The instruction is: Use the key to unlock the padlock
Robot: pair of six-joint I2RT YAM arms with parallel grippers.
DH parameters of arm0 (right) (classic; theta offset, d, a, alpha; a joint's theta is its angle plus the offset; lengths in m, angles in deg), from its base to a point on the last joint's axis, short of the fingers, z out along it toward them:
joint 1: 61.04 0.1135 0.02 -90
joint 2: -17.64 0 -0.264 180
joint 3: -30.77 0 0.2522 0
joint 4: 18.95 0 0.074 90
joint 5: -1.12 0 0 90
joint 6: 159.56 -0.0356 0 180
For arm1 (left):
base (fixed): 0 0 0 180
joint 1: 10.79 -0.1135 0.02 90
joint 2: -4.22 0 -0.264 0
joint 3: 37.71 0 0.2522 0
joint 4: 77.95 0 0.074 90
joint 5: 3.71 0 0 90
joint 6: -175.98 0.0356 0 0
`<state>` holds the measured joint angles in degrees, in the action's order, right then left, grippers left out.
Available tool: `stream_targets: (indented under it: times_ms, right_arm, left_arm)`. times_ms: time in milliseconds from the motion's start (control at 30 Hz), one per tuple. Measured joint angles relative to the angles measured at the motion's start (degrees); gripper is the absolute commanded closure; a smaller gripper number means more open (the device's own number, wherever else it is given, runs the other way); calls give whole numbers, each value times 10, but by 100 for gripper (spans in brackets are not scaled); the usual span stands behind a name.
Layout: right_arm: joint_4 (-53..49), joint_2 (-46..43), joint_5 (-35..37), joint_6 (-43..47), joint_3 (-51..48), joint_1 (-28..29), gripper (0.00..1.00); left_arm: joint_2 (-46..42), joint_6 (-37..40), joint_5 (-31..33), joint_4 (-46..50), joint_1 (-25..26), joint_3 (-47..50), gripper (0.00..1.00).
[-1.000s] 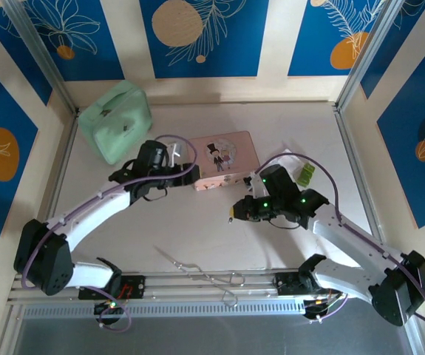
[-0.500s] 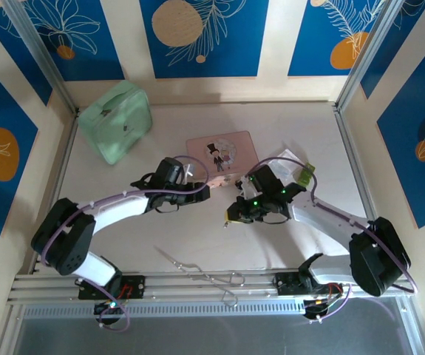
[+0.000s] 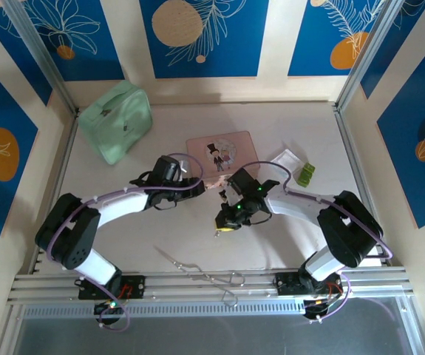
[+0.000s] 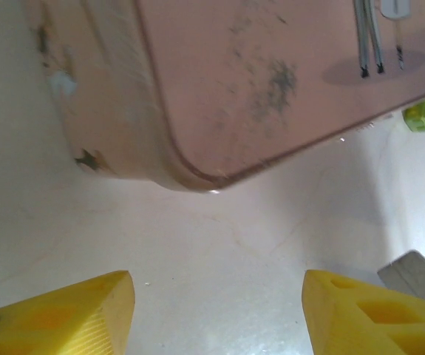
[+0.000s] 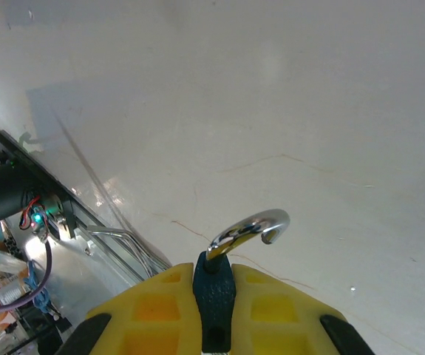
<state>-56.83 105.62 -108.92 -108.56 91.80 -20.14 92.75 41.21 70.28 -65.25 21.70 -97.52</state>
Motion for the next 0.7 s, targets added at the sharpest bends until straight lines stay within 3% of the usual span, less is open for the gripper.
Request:
stream_targets:
  times_ms: [500, 700]
  right_arm:
    - [-7, 4, -11, 3, 3, -20, 100]
    - [-9, 41, -12, 9, 31, -23, 97]
  left_arm:
    - [-4, 0, 39, 26, -20, -10, 40]
    - [-61, 3, 56, 63, -21, -10, 38]
